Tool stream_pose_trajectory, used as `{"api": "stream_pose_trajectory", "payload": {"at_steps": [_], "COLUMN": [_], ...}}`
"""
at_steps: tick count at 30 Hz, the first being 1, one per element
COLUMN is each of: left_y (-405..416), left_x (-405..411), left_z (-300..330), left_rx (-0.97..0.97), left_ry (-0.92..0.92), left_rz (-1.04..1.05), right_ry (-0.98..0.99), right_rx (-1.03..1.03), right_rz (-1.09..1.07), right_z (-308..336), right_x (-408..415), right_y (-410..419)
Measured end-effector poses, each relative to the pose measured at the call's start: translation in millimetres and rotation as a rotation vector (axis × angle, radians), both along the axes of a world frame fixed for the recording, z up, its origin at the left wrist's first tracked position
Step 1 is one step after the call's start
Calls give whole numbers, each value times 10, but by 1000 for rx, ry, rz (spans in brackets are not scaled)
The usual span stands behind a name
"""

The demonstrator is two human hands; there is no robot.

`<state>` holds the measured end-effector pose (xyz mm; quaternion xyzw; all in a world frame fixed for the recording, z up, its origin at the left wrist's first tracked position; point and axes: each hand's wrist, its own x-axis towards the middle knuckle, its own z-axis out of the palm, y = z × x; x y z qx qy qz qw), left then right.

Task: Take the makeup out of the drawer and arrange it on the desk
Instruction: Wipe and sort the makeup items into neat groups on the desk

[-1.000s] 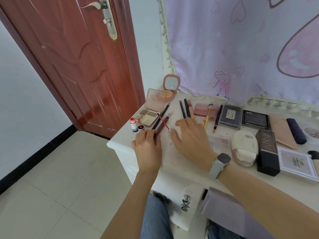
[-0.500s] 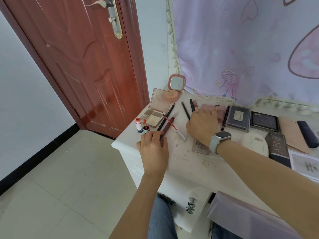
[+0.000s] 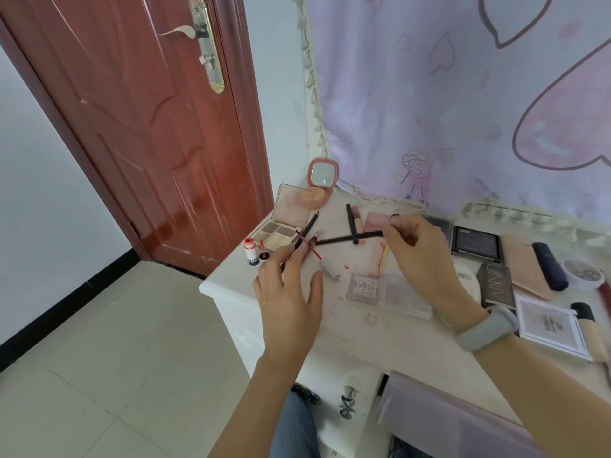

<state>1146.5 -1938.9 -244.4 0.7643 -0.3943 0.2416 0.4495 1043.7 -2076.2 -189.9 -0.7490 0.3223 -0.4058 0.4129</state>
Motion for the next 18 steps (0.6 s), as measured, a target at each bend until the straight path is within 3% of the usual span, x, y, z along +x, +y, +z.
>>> {"api": "stream_pose_trajectory", "payload": {"at_steps": [3,7,18], "left_y": [-5,-38,70], "left_x": [-180,-348,-420], "left_z": [122,194,104], "left_rx": [56,116,173], "left_ry": [-130,-117,-107], "left_rz": [-49,-222,-203], "right_ry": [-108,-266,-313], "right_rx": [128,355,376], "right_rz": [117,295,275], "right_z": [-4,-40,-101], "right_x": [-168,-247,-453], "right_y": [129,312,254]}}
